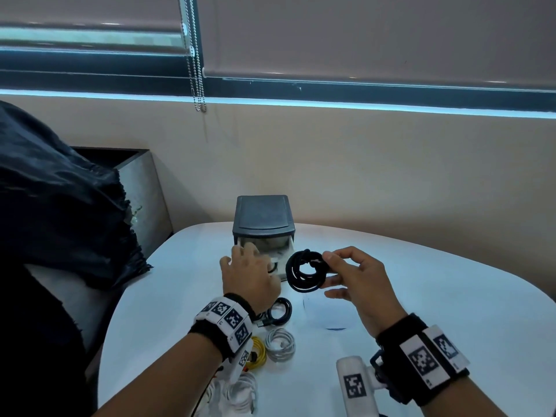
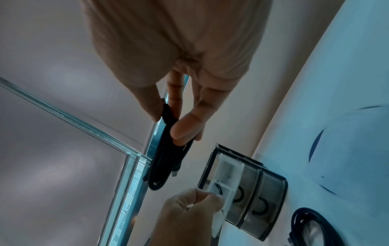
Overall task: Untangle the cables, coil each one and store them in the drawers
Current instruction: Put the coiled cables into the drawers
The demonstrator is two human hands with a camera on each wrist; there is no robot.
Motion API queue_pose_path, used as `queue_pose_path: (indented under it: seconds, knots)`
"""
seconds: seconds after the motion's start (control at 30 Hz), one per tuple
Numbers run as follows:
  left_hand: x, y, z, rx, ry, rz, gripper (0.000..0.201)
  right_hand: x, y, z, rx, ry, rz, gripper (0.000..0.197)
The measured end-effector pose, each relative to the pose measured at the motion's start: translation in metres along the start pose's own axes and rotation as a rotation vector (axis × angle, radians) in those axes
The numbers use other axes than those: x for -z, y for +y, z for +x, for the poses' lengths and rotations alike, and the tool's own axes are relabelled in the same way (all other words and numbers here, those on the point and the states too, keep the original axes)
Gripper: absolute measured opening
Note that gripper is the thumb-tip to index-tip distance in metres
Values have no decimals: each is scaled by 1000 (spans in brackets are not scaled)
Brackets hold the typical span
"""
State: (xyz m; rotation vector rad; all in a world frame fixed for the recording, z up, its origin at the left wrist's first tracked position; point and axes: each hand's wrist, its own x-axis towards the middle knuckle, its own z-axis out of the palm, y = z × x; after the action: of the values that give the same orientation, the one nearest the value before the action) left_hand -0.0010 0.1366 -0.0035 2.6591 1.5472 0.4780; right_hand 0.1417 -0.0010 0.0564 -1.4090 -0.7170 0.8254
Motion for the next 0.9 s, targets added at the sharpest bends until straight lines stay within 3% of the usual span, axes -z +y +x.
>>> queue_pose_path:
  seconds: [0.1, 0.2, 0.27, 0.33, 0.43, 0.53, 0.6, 0.67, 0.73, 0.8, 0.9]
  knots:
    - [7, 1, -6, -13, 17, -168, 24, -8, -5, 9, 12, -3, -21, 18]
    - [7, -13, 0, 90, 136, -460, 17, -20, -11, 26, 14, 10, -38, 16]
    - [3, -27, 6, 207, 180, -517, 16, -32, -14, 42, 2, 7, -83, 16]
    - [0, -38, 12, 297, 102, -588, 29, -48, -15, 58, -11, -22, -135, 16]
    - [3, -46, 18, 330, -108, -884, 55, -72, -11, 79, -68, -76, -200, 16]
    - [11, -46, 17, 291, -323, -1084, 86, -90, 3, 101, -169, -74, -284, 14]
    - [10, -45, 19, 242, -382, -1103, 100, -98, 12, 110, -164, -66, -362, 15]
    - [9, -46, 18, 232, -386, -1098, 106, -103, 12, 111, -186, -102, -483, 35]
    - [9, -49, 19, 244, -391, -1114, 107, -110, 22, 112, -177, -76, -544, 26]
    - [8, -53, 18, 237, -385, -1151, 100, -118, 31, 109, -48, -74, -717, 11]
    - [9, -58, 18, 235, -374, -1192, 92, -118, 39, 107, 112, -69, -998, 20]
